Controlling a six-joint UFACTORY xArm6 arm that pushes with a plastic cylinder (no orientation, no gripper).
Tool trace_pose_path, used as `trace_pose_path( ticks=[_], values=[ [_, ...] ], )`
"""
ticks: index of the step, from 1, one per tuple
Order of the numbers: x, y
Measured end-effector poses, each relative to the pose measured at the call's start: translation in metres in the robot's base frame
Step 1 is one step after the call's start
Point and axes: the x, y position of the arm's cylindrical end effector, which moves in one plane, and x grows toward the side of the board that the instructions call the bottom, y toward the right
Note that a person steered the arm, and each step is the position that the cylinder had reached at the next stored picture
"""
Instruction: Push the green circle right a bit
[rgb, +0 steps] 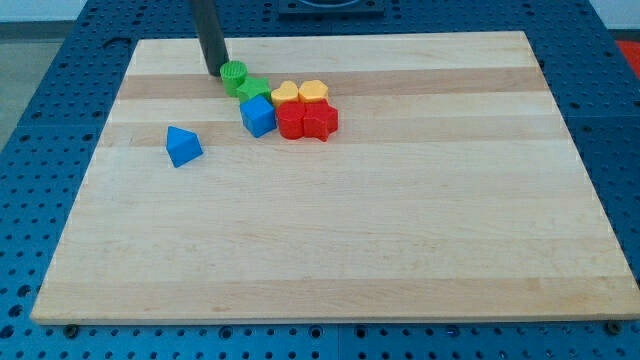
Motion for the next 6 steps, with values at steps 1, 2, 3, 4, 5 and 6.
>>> trace_pose_path(
  ticks=[1,2,3,4,5,6],
  values=[
    [-0.004,-0.004],
    [0.005,-0.045],
    [0.031,-0.063],
    [0.048,-0.058],
    [0.047,-0.030],
    [0.031,0.006]
  ],
)
